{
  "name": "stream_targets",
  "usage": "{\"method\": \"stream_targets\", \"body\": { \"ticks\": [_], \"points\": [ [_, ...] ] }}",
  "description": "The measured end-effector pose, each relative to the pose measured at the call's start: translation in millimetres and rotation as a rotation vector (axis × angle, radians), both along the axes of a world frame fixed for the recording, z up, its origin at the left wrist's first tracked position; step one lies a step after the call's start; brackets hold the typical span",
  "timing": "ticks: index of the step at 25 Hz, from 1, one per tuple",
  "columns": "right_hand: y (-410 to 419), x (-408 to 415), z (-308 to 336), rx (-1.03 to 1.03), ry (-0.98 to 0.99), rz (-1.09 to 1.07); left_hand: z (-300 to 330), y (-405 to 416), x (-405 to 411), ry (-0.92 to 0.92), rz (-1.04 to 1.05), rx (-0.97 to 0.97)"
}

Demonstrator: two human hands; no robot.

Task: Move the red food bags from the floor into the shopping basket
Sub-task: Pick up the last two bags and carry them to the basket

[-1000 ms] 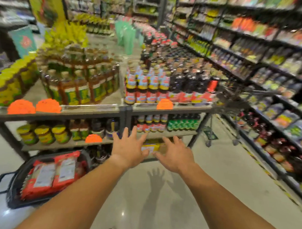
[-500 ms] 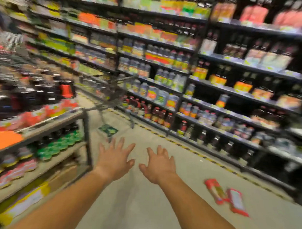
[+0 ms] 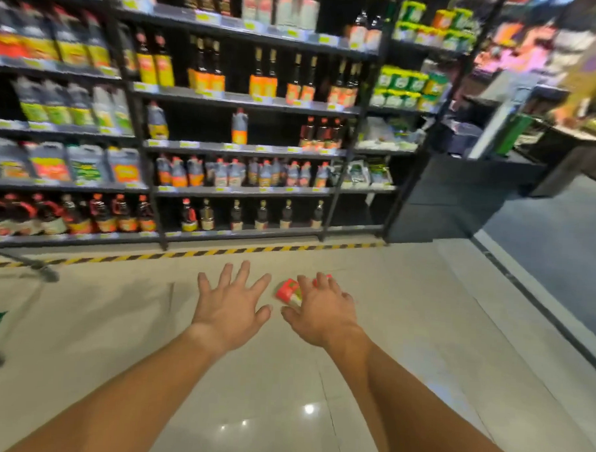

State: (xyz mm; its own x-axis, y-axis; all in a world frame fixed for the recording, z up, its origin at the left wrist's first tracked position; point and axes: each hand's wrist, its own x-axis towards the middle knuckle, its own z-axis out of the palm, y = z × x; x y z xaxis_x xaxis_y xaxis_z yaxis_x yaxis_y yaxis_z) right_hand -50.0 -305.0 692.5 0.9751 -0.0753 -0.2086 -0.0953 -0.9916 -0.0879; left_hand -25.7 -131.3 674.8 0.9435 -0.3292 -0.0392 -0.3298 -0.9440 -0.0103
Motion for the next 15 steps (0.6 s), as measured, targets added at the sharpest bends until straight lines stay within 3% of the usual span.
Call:
{"method": "stream_targets", "body": {
  "ticks": [6, 15],
  "points": [
    [-130.2, 101.3, -29.3, 0.057, 0.037, -0.197, -27.9, -93.6, 122.9, -0.008, -0.134, 0.046],
    [-266.7, 276.2, -77.9, -0.038, 0.223, -0.165, -85.1, -206.6, 284.8, 0.102, -0.12, 0.122]
  ]
}}
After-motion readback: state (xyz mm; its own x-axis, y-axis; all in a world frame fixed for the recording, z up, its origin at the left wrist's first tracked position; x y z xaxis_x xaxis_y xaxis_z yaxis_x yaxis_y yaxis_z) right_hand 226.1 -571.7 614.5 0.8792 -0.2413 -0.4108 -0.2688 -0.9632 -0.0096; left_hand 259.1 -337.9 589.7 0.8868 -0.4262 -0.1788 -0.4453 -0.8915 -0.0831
